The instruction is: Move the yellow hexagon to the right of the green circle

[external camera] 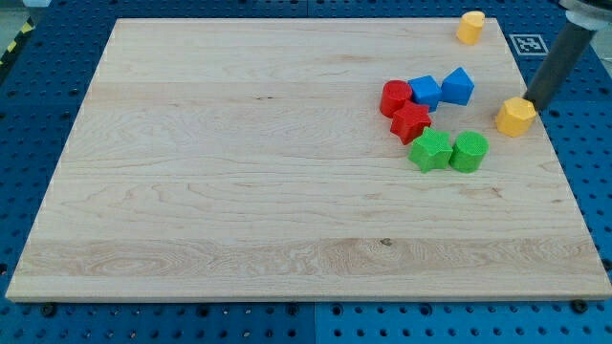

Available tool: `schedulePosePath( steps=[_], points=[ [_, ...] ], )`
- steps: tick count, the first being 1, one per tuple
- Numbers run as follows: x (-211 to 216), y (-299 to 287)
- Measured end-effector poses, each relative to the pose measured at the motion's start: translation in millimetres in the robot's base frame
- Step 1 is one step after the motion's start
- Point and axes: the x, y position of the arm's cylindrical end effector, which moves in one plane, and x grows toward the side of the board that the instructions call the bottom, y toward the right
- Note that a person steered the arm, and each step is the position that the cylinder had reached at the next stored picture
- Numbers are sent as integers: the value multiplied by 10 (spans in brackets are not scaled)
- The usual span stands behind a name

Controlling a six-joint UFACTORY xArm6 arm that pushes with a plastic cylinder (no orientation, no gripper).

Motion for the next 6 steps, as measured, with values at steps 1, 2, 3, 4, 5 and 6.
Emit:
schedulePosePath(
  steps=[1,2,3,4,5,6],
  points=[
    [20,-183],
    [224,-204],
    [471,-204],
    [666,-210],
    [722,-210],
    [817,-232]
  ],
)
